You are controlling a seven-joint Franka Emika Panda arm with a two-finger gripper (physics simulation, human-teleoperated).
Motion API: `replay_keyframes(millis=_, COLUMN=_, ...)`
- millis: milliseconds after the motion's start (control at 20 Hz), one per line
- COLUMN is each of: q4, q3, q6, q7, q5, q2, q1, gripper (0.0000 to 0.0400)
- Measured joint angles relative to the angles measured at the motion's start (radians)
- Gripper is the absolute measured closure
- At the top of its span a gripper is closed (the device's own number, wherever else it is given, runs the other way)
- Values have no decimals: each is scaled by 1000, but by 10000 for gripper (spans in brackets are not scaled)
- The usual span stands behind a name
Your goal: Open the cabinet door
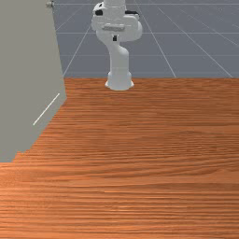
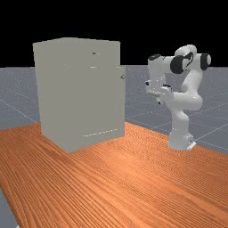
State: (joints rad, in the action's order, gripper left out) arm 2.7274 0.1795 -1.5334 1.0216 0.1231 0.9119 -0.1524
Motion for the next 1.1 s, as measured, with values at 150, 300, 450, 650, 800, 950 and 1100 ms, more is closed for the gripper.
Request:
replay_keyframes(millis=150, q4=50, q3=-1, q6=107, q7=-7, q5=9, q2=132, q1=27, gripper=400)
replay_keyframes(millis=300, q4=-40, q3=7, q6=179, q7=-18, q5=27, q2=210, q1=55, gripper=400)
replay_keyframes(millis=450, q4=-146, q3=-5, q6=266, q7=-28, q5=45, q2=301, q1=79, gripper=400)
replay_keyframes(millis=650, q4=-274, q3=-15, q6=323, q7=-34, q5=88, q2=374, q1=111, gripper=400)
replay_keyframes(millis=800, q4=-384, q3=18, q6=276, q7=-41, q5=181, q2=380, q1=141, gripper=400)
replay_keyframes(millis=950, q4=-434, q3=82, q6=121, q7=-35, q5=264, q2=371, q1=146, gripper=400)
replay_keyframes(millis=1100, q4=-389, q3=167, q6=-172, q7=2, q5=361, q2=371, q1=126, gripper=148)
